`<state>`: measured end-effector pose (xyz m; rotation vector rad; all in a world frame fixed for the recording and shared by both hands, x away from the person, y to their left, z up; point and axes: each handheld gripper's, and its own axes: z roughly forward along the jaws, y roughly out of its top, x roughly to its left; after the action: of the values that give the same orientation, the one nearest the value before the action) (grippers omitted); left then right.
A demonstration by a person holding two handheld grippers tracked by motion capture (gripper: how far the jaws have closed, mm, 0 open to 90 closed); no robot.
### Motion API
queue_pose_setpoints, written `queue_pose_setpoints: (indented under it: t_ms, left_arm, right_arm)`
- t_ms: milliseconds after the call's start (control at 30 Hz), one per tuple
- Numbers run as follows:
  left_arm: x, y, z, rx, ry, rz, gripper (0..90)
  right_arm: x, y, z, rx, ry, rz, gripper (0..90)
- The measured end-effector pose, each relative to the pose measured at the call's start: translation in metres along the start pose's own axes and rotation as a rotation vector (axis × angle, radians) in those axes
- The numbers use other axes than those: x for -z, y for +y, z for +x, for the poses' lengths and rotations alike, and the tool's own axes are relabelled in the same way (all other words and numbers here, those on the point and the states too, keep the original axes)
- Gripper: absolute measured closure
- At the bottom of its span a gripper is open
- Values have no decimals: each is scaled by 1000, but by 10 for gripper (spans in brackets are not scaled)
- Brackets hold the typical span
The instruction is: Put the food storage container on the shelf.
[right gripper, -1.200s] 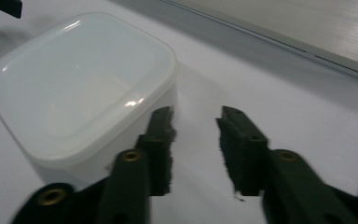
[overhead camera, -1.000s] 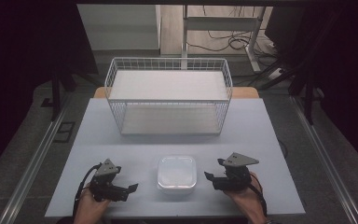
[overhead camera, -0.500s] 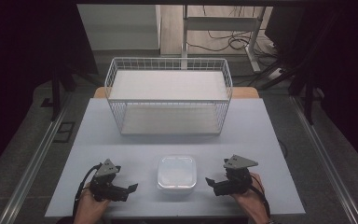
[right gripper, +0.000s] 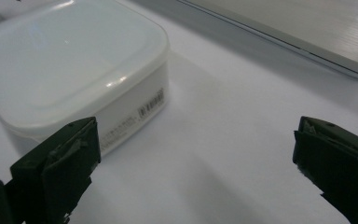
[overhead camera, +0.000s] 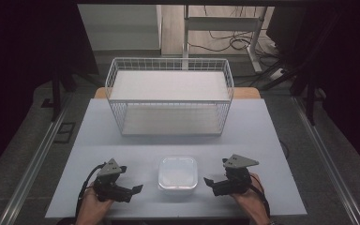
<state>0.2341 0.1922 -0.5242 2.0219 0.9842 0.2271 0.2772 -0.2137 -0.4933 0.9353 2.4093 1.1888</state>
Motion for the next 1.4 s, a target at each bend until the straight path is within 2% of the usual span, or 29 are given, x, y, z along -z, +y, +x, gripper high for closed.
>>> queue_pose_setpoints:
  t_ms: [67,167,200,267,467,533,567,633,733,767,933,967,1000,1067,1100,1133,1167,1200,1233,1267,1367,1400]
  left_arm:
    - [-2,3,-2,-4,-4,9,27]
    - [-4,10,-4,5,-46,1,28]
    - [-4,10,-4,5,-46,1,29]
    - [-6,17,-6,-11,-68,2,29]
    - [-13,29,-8,-9,-104,14,53]
    - [-15,34,-10,-13,-111,7,61]
    - [-19,40,-11,-24,-125,3,78]
    - [-21,43,-12,-28,-131,3,95]
    - [-30,53,-14,-49,-151,6,107]
    - [-37,60,-17,-71,-155,17,109]
    - [-53,68,-20,-80,-146,45,63]
    - [-57,68,-20,-69,-150,48,63]
    - [-59,67,-18,-54,-168,46,42]
    - [-61,65,-16,-21,-203,42,54]
    - [-61,62,-14,12,-255,41,92]
    - [-61,62,-14,12,-255,41,127]
    - [-62,59,-13,45,-328,52,164]
    - [-62,59,-13,45,-328,52,169]
    - [-62,57,-13,58,-339,60,169]
    - [-61,55,-14,63,-347,65,169]
    - [-50,48,-18,73,-364,77,248]
    - [-50,48,-18,73,-364,77,285]
  right_arm:
    - [0,1,1,-5,6,-2,8]
    - [-2,6,4,-18,27,-4,8]
    - [-2,6,4,-18,27,-4,8]
    - [-4,11,6,-40,50,2,8]
    - [-6,18,11,-61,38,5,1]
    - [-9,21,13,-87,65,32,1]
    - [-12,23,15,-85,88,47,8]
    - [-15,26,18,-73,98,72,38]
    - [-17,29,20,-72,114,81,76]
    - [-20,31,21,-82,131,83,99]
    - [-30,37,21,-86,165,89,107]
    - [-33,37,21,-92,177,94,105]
    - [-36,37,21,-95,183,108,100]
    - [-41,36,22,-98,199,120,91]
    - [-44,34,21,-136,230,132,97]
    - [-44,34,21,-136,230,132,97]
    - [-44,33,19,-163,265,145,149]
    - [-43,33,19,-177,296,155,157]
    - [-43,33,19,-177,296,155,157]
    - [-42,31,20,-199,317,183,163]
    - [-33,31,24,-179,307,195,254]
    - [-33,31,24,-179,307,195,254]
